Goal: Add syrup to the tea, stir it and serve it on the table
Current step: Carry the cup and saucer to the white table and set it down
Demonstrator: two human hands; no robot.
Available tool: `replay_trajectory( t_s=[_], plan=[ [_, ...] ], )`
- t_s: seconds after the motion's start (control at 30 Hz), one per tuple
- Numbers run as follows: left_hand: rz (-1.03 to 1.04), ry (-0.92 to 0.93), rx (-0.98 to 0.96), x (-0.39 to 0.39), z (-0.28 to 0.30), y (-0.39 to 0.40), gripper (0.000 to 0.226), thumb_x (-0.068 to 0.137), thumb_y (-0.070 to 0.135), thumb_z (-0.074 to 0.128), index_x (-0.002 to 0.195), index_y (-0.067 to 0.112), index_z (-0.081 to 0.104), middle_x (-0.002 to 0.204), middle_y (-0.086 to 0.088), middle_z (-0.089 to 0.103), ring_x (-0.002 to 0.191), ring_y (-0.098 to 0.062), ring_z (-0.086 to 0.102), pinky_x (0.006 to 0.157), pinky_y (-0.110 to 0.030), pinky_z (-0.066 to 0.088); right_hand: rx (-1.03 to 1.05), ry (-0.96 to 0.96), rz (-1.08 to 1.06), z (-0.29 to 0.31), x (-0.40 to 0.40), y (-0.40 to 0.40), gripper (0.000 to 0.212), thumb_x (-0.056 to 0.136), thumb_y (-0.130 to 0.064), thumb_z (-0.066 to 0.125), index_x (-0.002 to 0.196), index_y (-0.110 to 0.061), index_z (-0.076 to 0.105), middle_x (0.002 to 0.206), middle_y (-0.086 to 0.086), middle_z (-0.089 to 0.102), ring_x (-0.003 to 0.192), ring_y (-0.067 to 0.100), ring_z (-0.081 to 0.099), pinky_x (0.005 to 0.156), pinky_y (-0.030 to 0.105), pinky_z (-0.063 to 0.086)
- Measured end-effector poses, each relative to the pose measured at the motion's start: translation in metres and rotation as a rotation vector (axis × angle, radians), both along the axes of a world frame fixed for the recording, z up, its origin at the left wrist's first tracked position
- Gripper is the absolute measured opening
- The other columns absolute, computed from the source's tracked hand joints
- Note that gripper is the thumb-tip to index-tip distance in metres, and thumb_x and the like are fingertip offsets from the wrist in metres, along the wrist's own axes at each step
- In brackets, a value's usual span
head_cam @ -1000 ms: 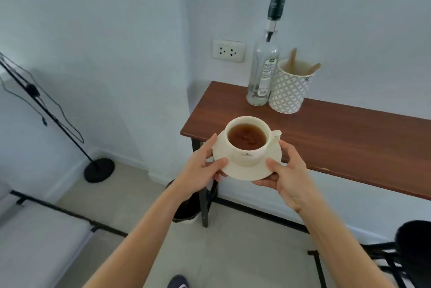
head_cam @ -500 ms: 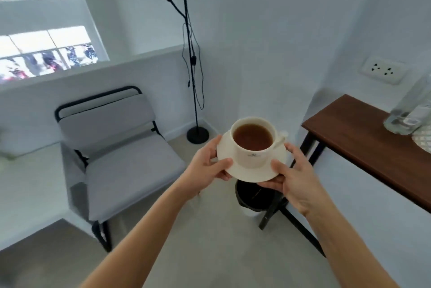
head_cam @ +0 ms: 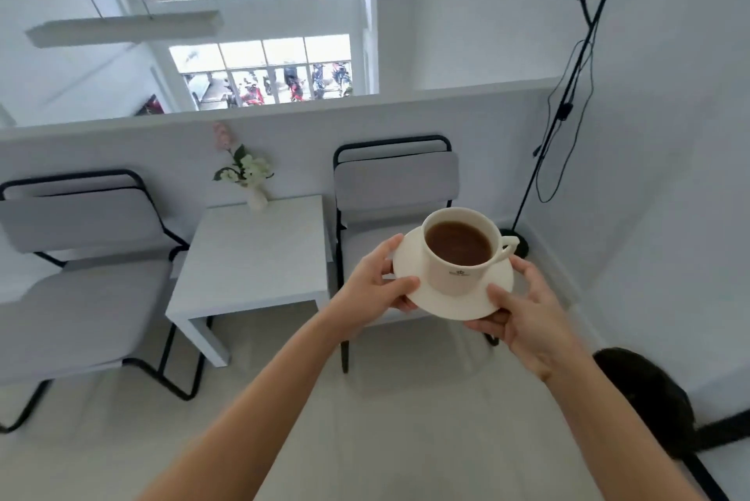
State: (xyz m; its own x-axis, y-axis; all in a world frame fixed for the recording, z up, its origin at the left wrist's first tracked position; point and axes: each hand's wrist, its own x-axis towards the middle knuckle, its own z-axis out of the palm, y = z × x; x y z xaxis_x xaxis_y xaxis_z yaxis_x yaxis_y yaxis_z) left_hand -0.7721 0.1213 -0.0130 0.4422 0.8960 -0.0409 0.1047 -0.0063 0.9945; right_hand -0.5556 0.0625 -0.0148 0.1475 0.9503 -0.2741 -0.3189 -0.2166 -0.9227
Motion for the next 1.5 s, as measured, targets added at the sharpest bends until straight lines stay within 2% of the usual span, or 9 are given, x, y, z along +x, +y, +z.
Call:
replay_trajectory(
  t_s=[0.17, 0.3, 0.57, 0.67, 0.73, 0.8, 0.93, 1.2, 1.5],
  plan=[
    [0.155, -0.008, -0.033, -0.101, -0.008, 0.018, 0.060, 0.095, -0.004, 0.061, 0.147, 0.015, 0.039, 0.102, -0.013, 0.062, 0.076, -0.020, 0.066, 0.067, -0.031, 0.059, -0.035, -0.008, 0.142, -0.009, -0.094, 0.048, 0.041, 0.103, 0.002, 0.045, 0.122, -0.034, 0.047, 0.108, 0.019, 0.067, 0.069, 0.026, 0.079, 0.052, 0.036, 0.062],
    [0.258, -0.001, -0.050, -0.156, -0.020, 0.036, 0.058, 0.095, -0.003, 0.062, 0.144, 0.020, 0.041, 0.107, -0.018, 0.062, 0.088, -0.029, 0.066, 0.079, -0.044, 0.061, -0.060, -0.008, 0.251, -0.018, -0.147, 0.088, 0.040, 0.104, -0.001, 0.042, 0.129, -0.033, 0.041, 0.109, 0.022, 0.065, 0.067, 0.026, 0.078, 0.050, 0.037, 0.062],
    [0.441, 0.021, -0.116, -0.263, -0.056, 0.114, 0.065, 0.094, 0.003, 0.066, 0.149, 0.023, 0.038, 0.119, -0.025, 0.064, 0.095, -0.031, 0.071, 0.078, -0.041, 0.063, -0.096, -0.060, 0.449, -0.045, -0.256, 0.200, 0.037, 0.107, -0.008, 0.038, 0.128, -0.038, 0.040, 0.113, 0.022, 0.063, 0.068, 0.027, 0.078, 0.050, 0.035, 0.063],
    [0.498, 0.015, -0.124, -0.299, -0.066, 0.153, 0.062, 0.093, 0.004, 0.068, 0.141, 0.034, 0.042, 0.118, -0.026, 0.064, 0.092, -0.029, 0.073, 0.073, -0.036, 0.063, -0.081, -0.066, 0.506, -0.051, -0.295, 0.246, 0.038, 0.107, -0.008, 0.038, 0.113, -0.045, 0.047, 0.121, 0.022, 0.061, 0.082, 0.032, 0.077, 0.055, 0.037, 0.064],
    [0.531, 0.031, -0.134, -0.318, -0.071, 0.173, 0.064, 0.093, 0.003, 0.068, 0.144, 0.031, 0.040, 0.117, -0.028, 0.064, 0.085, -0.026, 0.072, 0.068, -0.029, 0.061, -0.086, -0.088, 0.528, -0.056, -0.315, 0.272, 0.037, 0.107, -0.008, 0.039, 0.122, -0.042, 0.044, 0.125, 0.023, 0.060, 0.089, 0.036, 0.075, 0.057, 0.037, 0.064],
    [0.555, 0.047, -0.160, -0.339, -0.079, 0.194, 0.068, 0.093, 0.002, 0.068, 0.149, 0.026, 0.036, 0.115, -0.027, 0.064, 0.085, -0.028, 0.071, 0.068, -0.031, 0.061, -0.099, -0.104, 0.546, -0.064, -0.337, 0.296, 0.039, 0.107, -0.008, 0.040, 0.127, -0.041, 0.040, 0.124, 0.024, 0.061, 0.083, 0.032, 0.077, 0.057, 0.037, 0.064],
    [0.555, 0.084, -0.198, -0.384, -0.103, 0.237, 0.070, 0.092, 0.003, 0.068, 0.147, 0.027, 0.034, 0.102, -0.018, 0.066, 0.082, -0.020, 0.071, 0.073, -0.034, 0.062, -0.098, -0.123, 0.541, -0.088, -0.383, 0.338, 0.040, 0.106, -0.006, 0.042, 0.116, -0.045, 0.047, 0.122, 0.021, 0.062, 0.080, 0.032, 0.077, 0.056, 0.038, 0.063],
    [0.410, 0.180, -0.241, -0.478, -0.162, 0.332, 0.067, 0.091, 0.008, 0.069, 0.144, 0.031, 0.035, 0.092, -0.008, 0.066, 0.076, -0.018, 0.069, 0.069, -0.027, 0.058, -0.219, -0.202, 0.377, -0.158, -0.473, 0.405, 0.041, 0.104, -0.006, 0.046, 0.135, -0.032, 0.040, 0.111, 0.027, 0.068, 0.075, 0.033, 0.077, 0.055, 0.038, 0.064],
    [0.310, 0.310, -0.349, -0.526, -0.250, 0.410, 0.072, 0.091, 0.012, 0.070, 0.148, 0.032, 0.032, 0.090, -0.003, 0.068, 0.072, -0.012, 0.069, 0.068, -0.022, 0.057, -0.326, -0.295, 0.288, -0.246, -0.528, 0.459, 0.046, 0.102, -0.011, 0.053, 0.137, -0.036, 0.038, 0.097, 0.021, 0.075, 0.078, 0.032, 0.078, 0.059, 0.041, 0.064]
  ],
)
